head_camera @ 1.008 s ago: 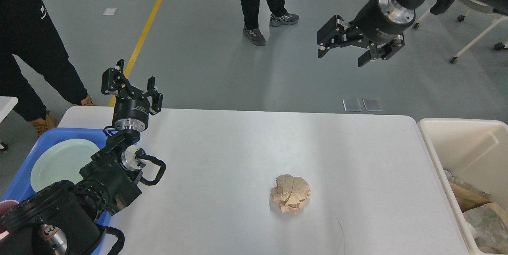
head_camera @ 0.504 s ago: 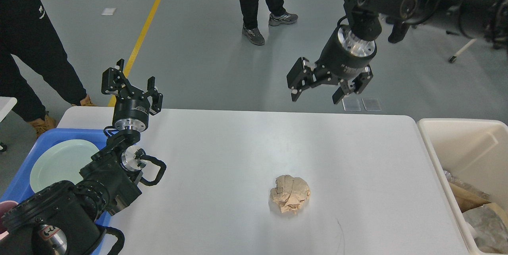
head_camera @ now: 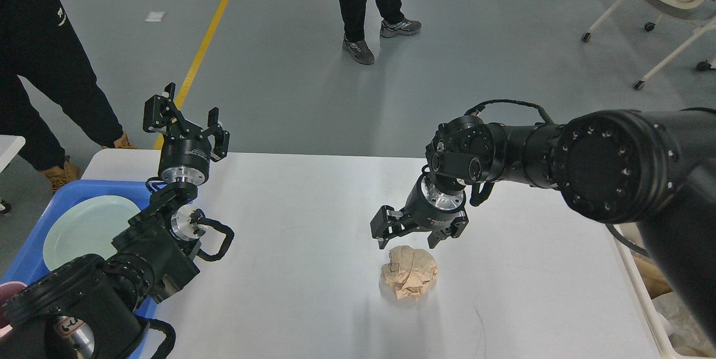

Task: Tidy desktop
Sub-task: 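Lower the right gripper onto the tan paper ball and close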

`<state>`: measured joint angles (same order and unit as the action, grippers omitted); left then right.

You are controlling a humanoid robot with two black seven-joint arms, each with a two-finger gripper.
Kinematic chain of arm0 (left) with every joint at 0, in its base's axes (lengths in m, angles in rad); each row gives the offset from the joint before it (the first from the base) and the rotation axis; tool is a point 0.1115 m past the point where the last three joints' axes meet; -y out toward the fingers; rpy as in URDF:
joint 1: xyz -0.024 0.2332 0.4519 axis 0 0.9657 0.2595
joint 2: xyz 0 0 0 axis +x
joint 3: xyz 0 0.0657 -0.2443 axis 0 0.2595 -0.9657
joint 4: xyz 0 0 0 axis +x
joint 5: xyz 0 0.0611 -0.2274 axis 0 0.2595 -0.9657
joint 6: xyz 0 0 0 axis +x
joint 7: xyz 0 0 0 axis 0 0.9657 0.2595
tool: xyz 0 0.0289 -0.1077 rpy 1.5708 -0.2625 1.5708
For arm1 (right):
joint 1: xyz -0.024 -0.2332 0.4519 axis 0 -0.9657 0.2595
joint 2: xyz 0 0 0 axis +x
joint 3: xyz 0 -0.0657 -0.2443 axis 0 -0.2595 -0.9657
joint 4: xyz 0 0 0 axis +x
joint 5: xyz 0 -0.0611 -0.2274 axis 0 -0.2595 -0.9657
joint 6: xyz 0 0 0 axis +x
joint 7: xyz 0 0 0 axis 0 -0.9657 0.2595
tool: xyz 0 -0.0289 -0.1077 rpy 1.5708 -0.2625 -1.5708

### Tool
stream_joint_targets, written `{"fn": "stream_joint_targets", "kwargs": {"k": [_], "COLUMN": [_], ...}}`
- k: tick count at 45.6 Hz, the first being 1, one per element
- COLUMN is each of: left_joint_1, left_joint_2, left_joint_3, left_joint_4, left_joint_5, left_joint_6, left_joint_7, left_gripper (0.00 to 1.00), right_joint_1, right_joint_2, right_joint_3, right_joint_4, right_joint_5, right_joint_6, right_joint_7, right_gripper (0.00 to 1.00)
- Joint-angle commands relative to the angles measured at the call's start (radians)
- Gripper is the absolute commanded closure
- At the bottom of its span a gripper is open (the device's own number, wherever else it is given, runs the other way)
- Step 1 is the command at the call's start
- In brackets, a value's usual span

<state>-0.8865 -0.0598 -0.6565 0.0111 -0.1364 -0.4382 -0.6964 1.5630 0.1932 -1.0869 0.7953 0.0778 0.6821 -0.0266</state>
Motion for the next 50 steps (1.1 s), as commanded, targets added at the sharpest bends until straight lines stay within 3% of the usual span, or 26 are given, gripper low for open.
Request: {"fn": "stream_joint_targets", "kwargs": {"k": [1, 27, 37, 39, 41, 46, 47, 50], "left_joint_1": [0.0, 0.0, 0.0, 0.0, 0.0, 0.0, 0.0, 0.0], "left_joint_2": [0.0, 0.0, 0.0, 0.0, 0.0, 0.0, 0.0, 0.0], "left_joint_3": [0.0, 0.0, 0.0, 0.0, 0.0, 0.0, 0.0, 0.0], "left_joint_4": [0.0, 0.0, 0.0, 0.0, 0.0, 0.001, 0.0, 0.0], "left_joint_5": [0.0, 0.0, 0.0, 0.0, 0.0, 0.0, 0.0, 0.0], "left_joint_6": [-0.001, -0.001, 0.001, -0.001, 0.001, -0.001, 0.001, -0.001], "left_joint_7": [0.0, 0.0, 0.0, 0.0, 0.0, 0.0, 0.0, 0.0], "left_gripper": [0.04, 0.04, 0.04, 0.04, 0.04, 0.04, 0.04, 0.04], "right_joint_1": [-0.078, -0.261, -0.337, -0.345, -0.348, -0.344, -0.342, -0.337], "right_joint_2": [0.015, 0.005, 0.006, 0.006, 0.008, 0.009, 0.009, 0.006], "right_joint_3": [0.001, 0.005, 0.001, 0.001, -0.002, -0.007, -0.007, -0.005], "right_joint_4": [-0.065, -0.151, -0.223, -0.228, -0.228, -0.219, -0.217, -0.215], "right_joint_5": [-0.003, -0.003, -0.004, -0.004, -0.004, -0.004, -0.003, 0.0], "right_joint_6": [-0.009, -0.167, -0.176, -0.177, -0.176, -0.159, -0.159, -0.158], "right_joint_7": [-0.042, -0.05, -0.05, -0.05, -0.052, -0.068, -0.079, -0.118], "right_gripper": [0.01, 0.0, 0.02, 0.11, 0.29, 0.93, 1.0, 1.0]}}
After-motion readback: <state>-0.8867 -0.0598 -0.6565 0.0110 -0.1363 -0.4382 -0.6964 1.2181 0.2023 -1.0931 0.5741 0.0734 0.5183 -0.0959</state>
